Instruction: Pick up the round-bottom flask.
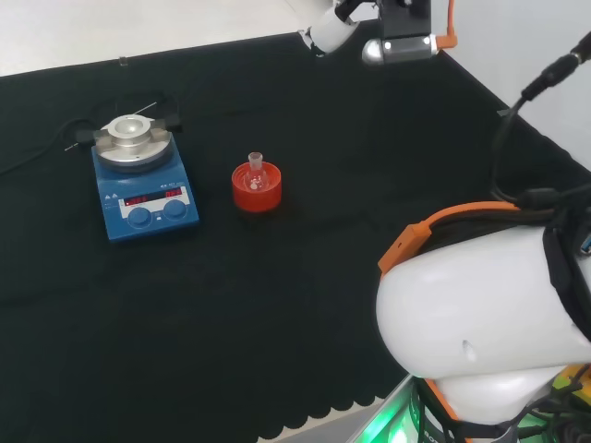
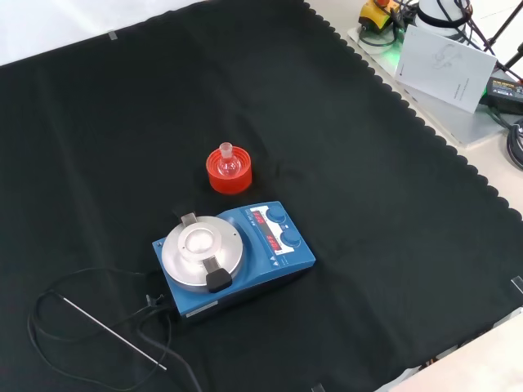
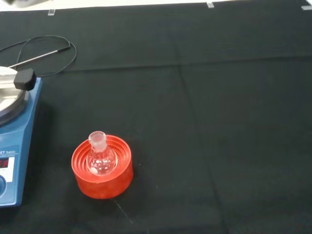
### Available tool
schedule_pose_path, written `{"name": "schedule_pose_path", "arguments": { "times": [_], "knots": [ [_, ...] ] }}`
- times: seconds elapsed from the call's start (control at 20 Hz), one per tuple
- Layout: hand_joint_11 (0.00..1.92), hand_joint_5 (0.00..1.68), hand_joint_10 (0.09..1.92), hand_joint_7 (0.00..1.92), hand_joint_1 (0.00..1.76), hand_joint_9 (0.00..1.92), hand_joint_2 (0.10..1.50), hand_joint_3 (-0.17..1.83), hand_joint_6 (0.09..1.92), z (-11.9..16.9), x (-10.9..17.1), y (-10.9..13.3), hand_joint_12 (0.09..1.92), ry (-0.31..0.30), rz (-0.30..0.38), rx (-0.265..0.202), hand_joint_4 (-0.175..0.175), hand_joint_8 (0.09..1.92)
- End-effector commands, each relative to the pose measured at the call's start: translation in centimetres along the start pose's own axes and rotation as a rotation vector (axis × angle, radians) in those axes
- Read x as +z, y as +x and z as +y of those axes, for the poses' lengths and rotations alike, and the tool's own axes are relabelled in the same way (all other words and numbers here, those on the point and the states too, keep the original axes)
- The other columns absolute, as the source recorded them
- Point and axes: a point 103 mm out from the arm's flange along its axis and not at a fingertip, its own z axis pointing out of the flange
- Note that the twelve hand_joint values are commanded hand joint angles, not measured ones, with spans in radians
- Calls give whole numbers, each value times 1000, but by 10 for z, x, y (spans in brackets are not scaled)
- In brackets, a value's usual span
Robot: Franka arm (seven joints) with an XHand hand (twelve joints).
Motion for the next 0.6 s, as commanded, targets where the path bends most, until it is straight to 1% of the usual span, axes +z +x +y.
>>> {"name": "schedule_pose_path", "arguments": {
  "times": [0.05,0.15,0.25,0.45,0.6],
  "knots": [
    [159,447,703,353,760,458,513,1064,87,21,36,-12,1367,1,66,-22,-67,691],
    [179,460,698,369,768,473,504,1069,87,28,48,-17,1360,-3,67,-20,-68,690],
    [196,474,692,385,778,486,496,1073,87,33,61,-21,1354,-20,74,-25,-69,688],
    [235,524,676,430,820,525,478,1079,87,42,85,-25,1342,-33,75,-37,-67,682],
    [253,553,659,458,841,547,470,1083,87,48,99,-27,1333,-25,75,-25,-64,670]
  ]
}}
